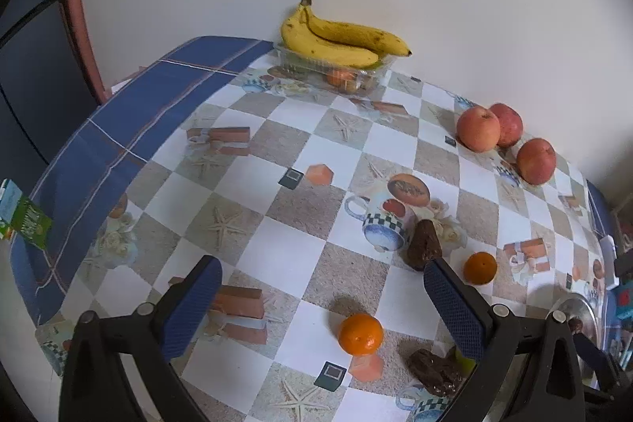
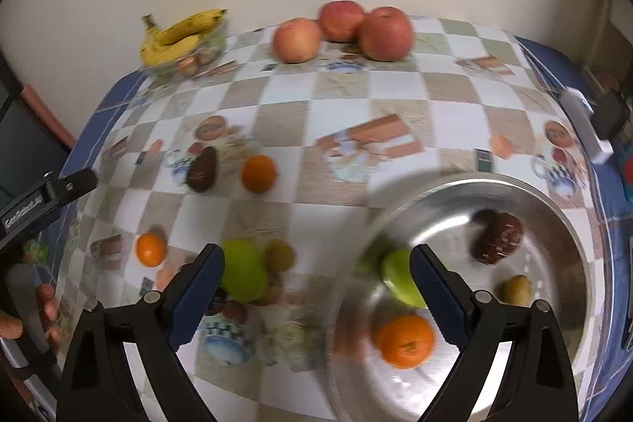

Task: Organize fruits
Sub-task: 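Move both grippers back to the fruit pile, then grasp the green apple with the right gripper while the left gripper reaches the orange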

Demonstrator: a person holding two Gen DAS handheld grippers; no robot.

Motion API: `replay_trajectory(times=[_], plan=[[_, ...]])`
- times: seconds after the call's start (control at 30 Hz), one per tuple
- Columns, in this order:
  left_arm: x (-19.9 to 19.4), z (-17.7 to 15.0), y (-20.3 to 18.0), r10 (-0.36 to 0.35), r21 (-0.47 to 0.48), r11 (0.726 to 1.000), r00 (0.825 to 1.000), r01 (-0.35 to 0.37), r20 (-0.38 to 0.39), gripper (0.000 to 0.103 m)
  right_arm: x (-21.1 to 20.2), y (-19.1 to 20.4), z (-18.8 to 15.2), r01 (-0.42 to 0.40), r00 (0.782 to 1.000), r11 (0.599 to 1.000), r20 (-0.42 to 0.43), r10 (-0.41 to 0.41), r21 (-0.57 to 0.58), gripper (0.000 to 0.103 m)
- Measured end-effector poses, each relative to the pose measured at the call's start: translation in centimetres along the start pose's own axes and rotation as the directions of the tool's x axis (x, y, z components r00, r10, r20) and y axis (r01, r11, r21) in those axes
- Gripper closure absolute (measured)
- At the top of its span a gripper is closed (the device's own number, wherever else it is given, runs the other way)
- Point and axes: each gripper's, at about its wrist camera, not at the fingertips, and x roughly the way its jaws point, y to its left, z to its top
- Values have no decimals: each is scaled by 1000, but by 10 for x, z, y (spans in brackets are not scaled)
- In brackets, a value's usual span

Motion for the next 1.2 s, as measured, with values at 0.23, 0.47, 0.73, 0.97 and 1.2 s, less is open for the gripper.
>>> replay_trajectory(times=[0.23,0.47,0.73,0.97,1.2], plan=[[11,-7,-6,-76,-21,997,993,75,-87,0,7,30,1,-37,999,998,-15,36,-50,13],[29,-16,-8,-118,-69,992,978,107,-170,1,26,33,2,-52,997,998,-58,50,-21,35],[46,-30,-16,-111,-58,993,964,100,-240,14,39,39,-3,-66,992,998,-112,63,-20,49],[58,-38,-15,-108,-73,993,951,90,-289,24,55,50,-14,-33,984,997,-175,20,-72,57],[66,-43,-13,-121,-91,991,935,96,-332,51,57,58,-17,-2,985,993,-173,-19,-119,63]])
